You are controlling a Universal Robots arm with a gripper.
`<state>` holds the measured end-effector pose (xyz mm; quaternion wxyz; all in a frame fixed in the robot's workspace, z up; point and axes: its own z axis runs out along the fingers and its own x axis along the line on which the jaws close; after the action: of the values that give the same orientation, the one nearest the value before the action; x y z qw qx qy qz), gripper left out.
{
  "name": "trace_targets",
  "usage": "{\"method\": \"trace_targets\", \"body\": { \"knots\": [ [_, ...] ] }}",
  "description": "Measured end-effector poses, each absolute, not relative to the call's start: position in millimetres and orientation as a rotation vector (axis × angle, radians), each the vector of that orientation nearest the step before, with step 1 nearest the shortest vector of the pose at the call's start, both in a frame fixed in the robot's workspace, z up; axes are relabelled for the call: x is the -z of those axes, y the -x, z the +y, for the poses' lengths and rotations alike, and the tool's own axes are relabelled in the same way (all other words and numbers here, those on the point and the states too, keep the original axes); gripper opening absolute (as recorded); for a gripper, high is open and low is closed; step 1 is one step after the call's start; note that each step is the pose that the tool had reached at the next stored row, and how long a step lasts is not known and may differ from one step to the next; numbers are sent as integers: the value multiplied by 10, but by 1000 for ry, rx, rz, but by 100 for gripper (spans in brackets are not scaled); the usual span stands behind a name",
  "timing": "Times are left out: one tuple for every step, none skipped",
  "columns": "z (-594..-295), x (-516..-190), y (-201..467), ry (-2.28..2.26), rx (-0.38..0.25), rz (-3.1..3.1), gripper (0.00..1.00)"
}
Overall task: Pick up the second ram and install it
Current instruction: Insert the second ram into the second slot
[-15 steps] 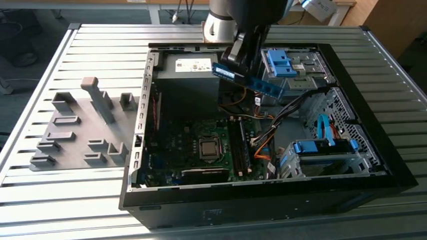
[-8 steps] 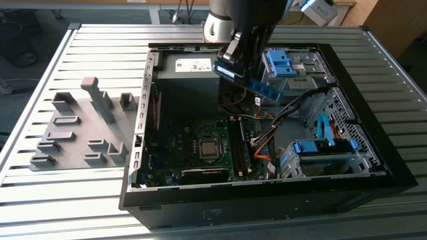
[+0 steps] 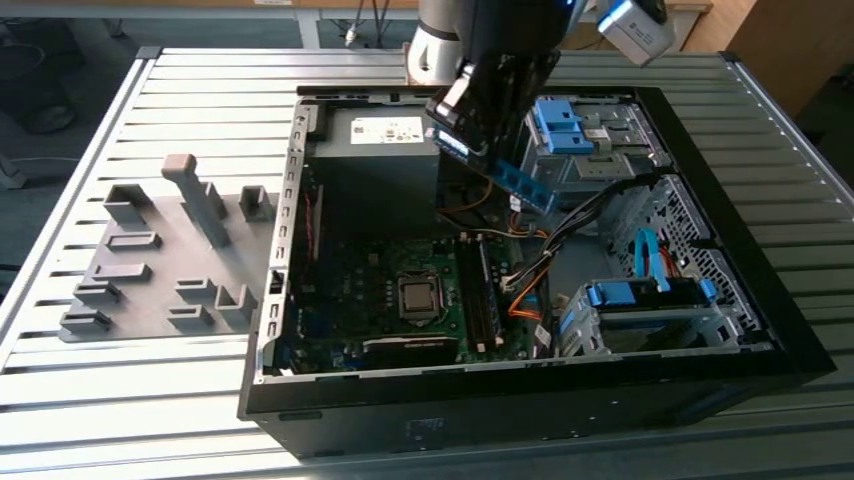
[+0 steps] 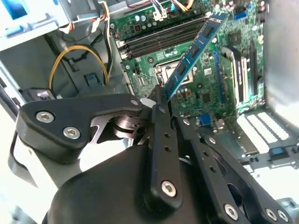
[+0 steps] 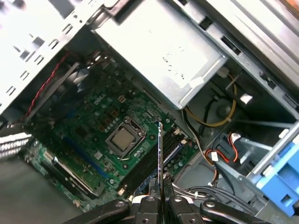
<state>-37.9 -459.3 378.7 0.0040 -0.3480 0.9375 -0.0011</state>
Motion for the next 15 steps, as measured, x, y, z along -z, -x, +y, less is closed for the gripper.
{"method": "trace_targets", "body": {
  "knots": [
    [-4593, -3784, 378, 1064, 4, 2947, 14],
    [-4593, -3782, 378, 1037, 4, 2957, 14],
    [-4593, -3780, 378, 1009, 4, 2967, 14],
    [-4593, -3777, 378, 982, 4, 2976, 14],
    [-4593, -3775, 378, 955, 4, 2985, 14],
    [-4593, -3774, 378, 928, 4, 2993, 14],
    [-4593, -3771, 378, 901, 4, 3001, 14],
    [-4593, -3769, 378, 874, 5, 3009, 14],
    [-4593, -3767, 378, 847, 5, 3017, 14],
    [-4593, -3765, 378, 818, 5, 3025, 14],
    [-4593, -3763, 378, 791, 5, 3033, 14],
    [-4593, -3761, 378, 763, 5, 3040, 14],
    [-4593, -3759, 378, 737, 5, 3046, 14],
    [-4593, -3757, 379, 709, 5, 3053, 14],
    [-4593, -3755, 379, 682, 5, 3059, 14]
  ]
}}
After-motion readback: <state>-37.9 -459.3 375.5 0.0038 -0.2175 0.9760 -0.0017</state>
